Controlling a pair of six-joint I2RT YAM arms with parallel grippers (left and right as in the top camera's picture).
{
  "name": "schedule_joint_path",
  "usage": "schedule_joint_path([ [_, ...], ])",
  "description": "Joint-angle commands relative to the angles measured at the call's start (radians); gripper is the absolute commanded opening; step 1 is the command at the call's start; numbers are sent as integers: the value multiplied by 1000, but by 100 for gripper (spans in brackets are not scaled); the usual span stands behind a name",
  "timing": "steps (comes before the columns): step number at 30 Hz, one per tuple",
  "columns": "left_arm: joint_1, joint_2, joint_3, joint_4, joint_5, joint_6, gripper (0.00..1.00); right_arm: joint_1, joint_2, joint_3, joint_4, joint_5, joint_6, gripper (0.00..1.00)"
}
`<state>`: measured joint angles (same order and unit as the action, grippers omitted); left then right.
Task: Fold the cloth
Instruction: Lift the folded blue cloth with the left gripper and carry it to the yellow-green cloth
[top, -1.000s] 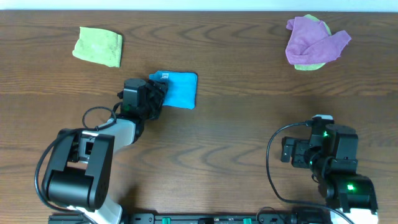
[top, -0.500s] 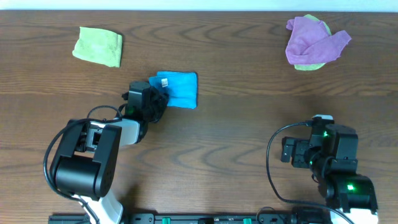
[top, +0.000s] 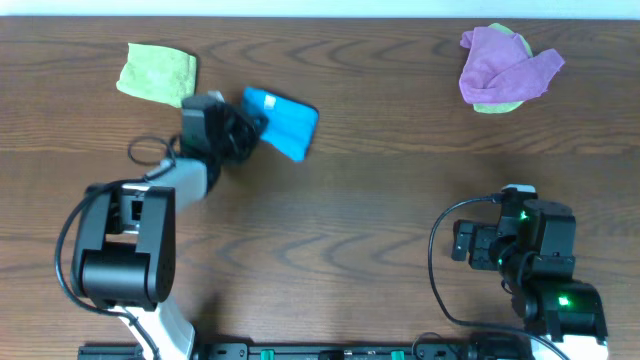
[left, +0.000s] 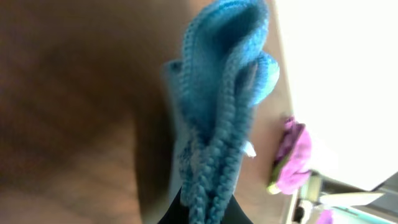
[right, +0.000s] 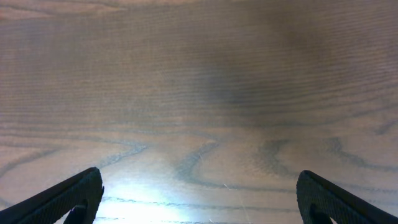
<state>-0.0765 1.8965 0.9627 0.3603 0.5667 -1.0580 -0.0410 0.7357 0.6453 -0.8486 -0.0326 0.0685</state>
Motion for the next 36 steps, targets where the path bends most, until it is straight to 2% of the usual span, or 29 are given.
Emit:
schedule_joint_path([
  [1, 23, 7, 159, -117, 54, 81, 6, -8, -3, -4, 0, 6, 13, 99],
  [7, 60, 7, 439, -432, -54, 200, 6, -8, -3, -5, 0, 6, 13, 99],
  [10, 92, 7, 548, -522, -119, 218, 6, -8, -3, -5, 0, 6, 13, 99],
  [19, 210, 92, 644, -492, -156, 221, 6, -8, -3, -5, 0, 6, 13, 99],
  [29, 262, 312, 887, -495, -113, 224, 6, -8, -3, -4, 0, 6, 13, 99],
  [36, 285, 327, 900, -546, -134, 312, 6, -8, -3, -4, 0, 6, 13, 99],
])
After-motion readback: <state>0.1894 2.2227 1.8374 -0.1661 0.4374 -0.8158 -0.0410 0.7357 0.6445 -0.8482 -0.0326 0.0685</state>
